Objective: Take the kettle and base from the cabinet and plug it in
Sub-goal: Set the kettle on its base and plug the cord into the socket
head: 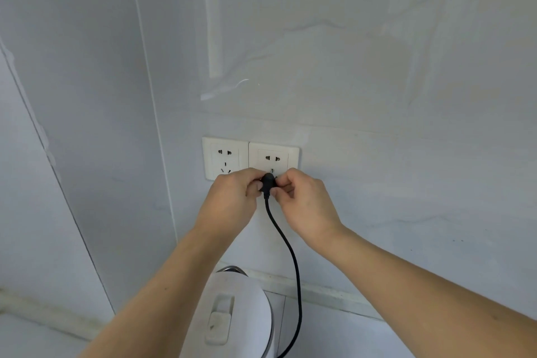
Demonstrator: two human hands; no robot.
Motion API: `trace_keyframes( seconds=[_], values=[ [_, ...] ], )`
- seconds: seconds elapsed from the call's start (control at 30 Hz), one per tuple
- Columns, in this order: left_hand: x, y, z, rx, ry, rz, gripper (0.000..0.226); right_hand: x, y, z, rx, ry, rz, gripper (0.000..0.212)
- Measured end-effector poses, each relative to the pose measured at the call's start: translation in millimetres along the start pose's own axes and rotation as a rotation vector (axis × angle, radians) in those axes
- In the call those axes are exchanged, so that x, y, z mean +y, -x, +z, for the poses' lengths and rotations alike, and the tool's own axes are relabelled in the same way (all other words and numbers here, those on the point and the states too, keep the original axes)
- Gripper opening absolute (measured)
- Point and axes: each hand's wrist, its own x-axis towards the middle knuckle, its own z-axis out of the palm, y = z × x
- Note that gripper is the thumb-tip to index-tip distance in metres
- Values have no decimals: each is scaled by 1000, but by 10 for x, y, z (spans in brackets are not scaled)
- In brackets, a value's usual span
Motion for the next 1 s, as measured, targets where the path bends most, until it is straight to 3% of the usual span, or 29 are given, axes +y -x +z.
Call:
trace_keyframes(
  seconds=[0.27,0.73,1.0],
  values=[
    [13,-15,-10,19,69,-129,17,-68,-49,-119,-100,336,-23,34],
    [19,-40,19,9,368,-269,15,-138,-158,-161,-213,328,40,30],
    [88,-83,17,22,312,-260,15,-162,-170,-232,-219,321,6,33]
  ],
)
